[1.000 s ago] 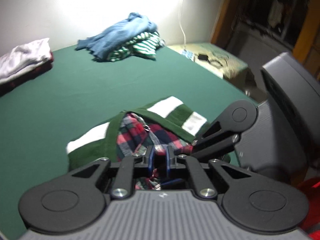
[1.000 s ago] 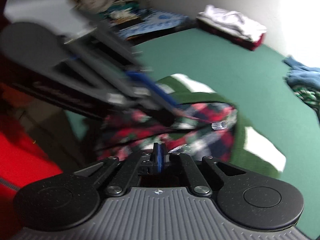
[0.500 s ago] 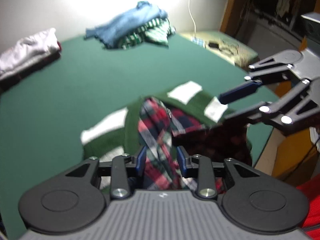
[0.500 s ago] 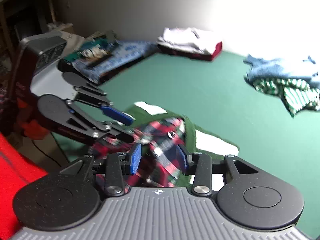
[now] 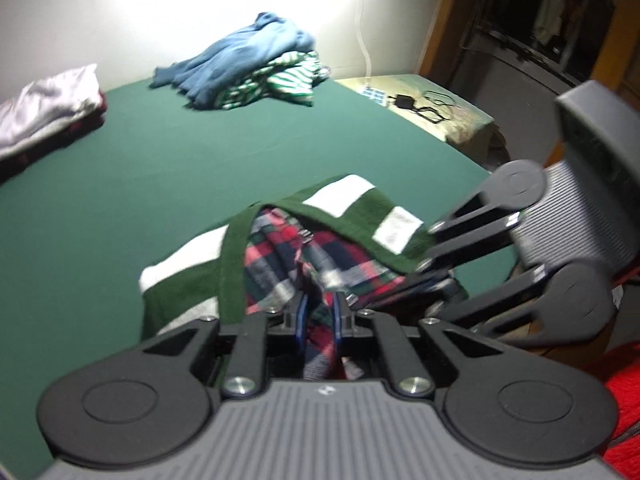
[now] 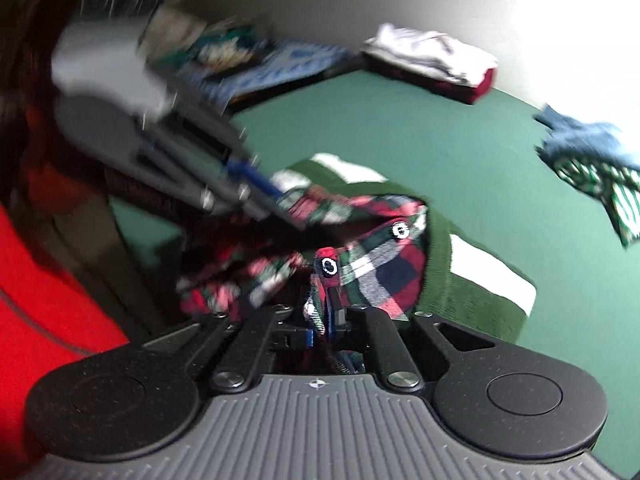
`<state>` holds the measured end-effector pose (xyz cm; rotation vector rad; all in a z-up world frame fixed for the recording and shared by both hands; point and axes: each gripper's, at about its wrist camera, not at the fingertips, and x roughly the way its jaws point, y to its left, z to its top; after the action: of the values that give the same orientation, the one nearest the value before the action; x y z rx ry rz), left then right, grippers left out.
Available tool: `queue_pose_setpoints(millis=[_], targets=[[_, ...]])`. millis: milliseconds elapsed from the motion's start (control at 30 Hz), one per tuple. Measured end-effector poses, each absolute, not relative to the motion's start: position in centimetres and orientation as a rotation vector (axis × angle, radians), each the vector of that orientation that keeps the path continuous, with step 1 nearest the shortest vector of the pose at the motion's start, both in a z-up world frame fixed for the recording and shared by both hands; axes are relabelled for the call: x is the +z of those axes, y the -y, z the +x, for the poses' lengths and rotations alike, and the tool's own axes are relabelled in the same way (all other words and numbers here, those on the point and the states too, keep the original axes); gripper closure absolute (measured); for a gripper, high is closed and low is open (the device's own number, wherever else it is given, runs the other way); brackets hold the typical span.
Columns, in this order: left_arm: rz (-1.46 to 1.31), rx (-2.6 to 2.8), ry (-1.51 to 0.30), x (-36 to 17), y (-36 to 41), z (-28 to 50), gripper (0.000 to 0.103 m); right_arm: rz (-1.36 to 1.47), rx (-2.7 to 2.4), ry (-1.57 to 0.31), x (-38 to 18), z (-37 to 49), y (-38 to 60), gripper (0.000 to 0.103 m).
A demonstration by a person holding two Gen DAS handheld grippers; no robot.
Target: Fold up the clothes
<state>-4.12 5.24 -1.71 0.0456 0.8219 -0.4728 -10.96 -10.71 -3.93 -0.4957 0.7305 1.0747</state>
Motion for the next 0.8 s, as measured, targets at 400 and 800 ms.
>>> queue_pose_setpoints(millis=[400, 800], targets=[[0.231, -0.527, -0.841, -4.4, -2.6, -3.7, 0.098, -0.768, 1.087, -0.636, -5.1, -13.1, 8.9, 0.089], [0.336, -0.520, -0.814, -4.8, -1.3, -4.2, 0.098, -0.286, 0.949, -0.716, -1.5, -3.7, 11.5, 0.090]])
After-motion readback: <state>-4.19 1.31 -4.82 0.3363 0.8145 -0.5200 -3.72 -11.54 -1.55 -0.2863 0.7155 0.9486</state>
